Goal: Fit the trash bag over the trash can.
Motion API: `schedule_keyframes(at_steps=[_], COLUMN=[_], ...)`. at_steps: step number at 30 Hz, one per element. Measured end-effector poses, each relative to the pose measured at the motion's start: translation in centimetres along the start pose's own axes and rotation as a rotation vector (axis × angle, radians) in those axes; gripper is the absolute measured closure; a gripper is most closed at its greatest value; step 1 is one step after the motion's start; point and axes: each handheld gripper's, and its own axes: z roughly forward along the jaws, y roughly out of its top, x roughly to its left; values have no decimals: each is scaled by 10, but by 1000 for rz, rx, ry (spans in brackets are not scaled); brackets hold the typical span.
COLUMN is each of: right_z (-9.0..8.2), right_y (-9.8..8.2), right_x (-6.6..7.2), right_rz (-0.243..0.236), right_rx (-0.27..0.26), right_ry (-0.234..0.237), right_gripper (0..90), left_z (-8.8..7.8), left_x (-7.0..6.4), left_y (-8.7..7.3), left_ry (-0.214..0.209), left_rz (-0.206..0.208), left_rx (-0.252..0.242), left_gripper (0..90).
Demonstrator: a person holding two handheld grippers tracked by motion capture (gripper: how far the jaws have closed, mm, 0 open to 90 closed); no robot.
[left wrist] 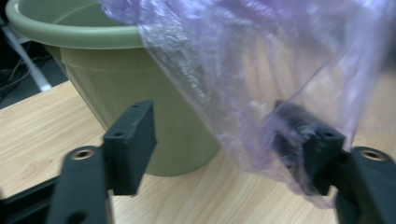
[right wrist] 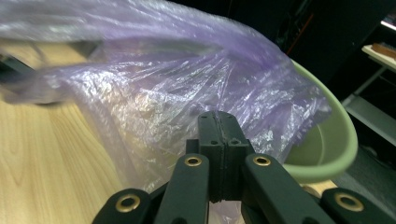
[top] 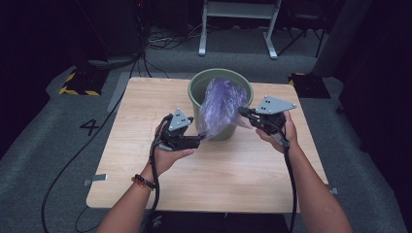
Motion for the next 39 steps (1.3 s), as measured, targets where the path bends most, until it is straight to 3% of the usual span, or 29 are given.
schedule_keyframes(at_steps=[5, 7, 12, 17, 24, 26, 30, 31, 32, 34, 37, 39], right_z=[-5, -7, -14, -20, -23, -23, -23, -22, -22, -20, -17, -16], right_y=[3, 2, -1, -5, -14, -17, -26, -27, -29, -31, -32, -32], right_x=[2, 0, -7, -16, -32, -38, -53, -56, -59, -61, -61, -60], right_rz=[31, 47, 93, 134, 203, 232, 301, 317, 329, 338, 343, 345], right_rx=[-59, -77, -109, -126, -120, -119, -110, -111, -108, -97, -83, -69], right_ry=[30, 35, 29, -12, -108, -132, -185, -190, -193, -200, -205, -220], right_gripper=[900, 900, 900, 900, 900, 900, 900, 900, 900, 900, 900, 900], left_z=[9, 11, 13, 17, 21, 22, 23, 22, 19, 15, 3, -8], left_x=[6, 11, 17, 25, 38, 42, 52, 53, 52, 48, 41, 35], left_y=[0, -2, -5, -9, -17, -19, -24, -26, -26, -26, -28, -31], left_ry=[31, 29, 31, 104, 158, 188, 172, 157, 140, 142, 136, 142], left_rz=[-20, -26, 17, 52, 64, 86, 61, 54, 55, 73, 105, 142], left_rx=[36, 46, 92, 154, 206, 232, 251, 229, 195, 159, 67, 14], left_gripper=[530, 656, 885, 897, 897, 897, 895, 877, 804, 566, 242, 173])
